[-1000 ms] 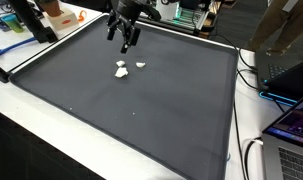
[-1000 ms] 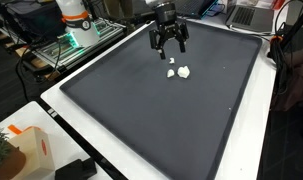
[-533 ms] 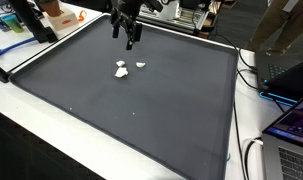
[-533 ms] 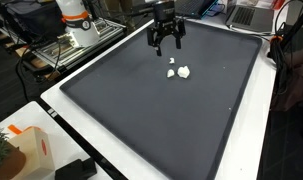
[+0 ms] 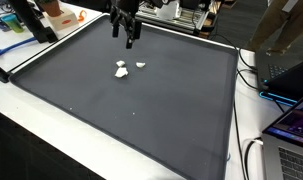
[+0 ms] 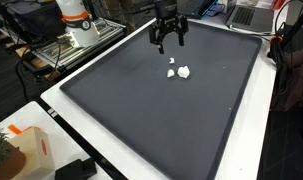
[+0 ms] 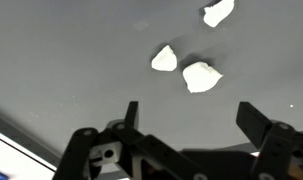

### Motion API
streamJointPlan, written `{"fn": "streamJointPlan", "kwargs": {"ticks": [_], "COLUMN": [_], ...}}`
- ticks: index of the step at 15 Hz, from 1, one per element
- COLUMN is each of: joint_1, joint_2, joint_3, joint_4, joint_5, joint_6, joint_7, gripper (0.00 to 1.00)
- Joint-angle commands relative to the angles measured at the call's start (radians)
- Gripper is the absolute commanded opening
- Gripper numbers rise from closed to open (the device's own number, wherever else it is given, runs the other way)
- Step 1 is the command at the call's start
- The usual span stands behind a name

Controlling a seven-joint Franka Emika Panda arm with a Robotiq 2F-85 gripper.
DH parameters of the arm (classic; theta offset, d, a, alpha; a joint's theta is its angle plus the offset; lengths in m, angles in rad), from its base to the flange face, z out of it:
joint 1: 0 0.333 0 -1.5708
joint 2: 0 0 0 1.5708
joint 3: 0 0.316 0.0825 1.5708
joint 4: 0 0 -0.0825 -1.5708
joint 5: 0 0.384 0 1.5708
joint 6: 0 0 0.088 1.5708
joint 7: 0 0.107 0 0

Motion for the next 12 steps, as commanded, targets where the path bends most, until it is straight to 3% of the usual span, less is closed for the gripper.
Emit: {"fn": "streamJointPlan", "kwargs": {"ticks": [1,5,11,12], "joint_1": [-0.022,-0.07,-0.207,-0.043], "joint_2": [0.014,0.017,-0.028,-0.043], "joint_3": [0.019,0.057,0.121,-0.021], "joint_4": [0.029,0.1,0.245,0.203], "joint_5": [0.006,0.026,0.087,0.143], "joint_6": [-0.077,-0.201,-0.415,-0.367], "joint_7": [-0.015,-0.044,-0.158,-0.177], "gripper": [1.0,1.0,1.0,1.0]}}
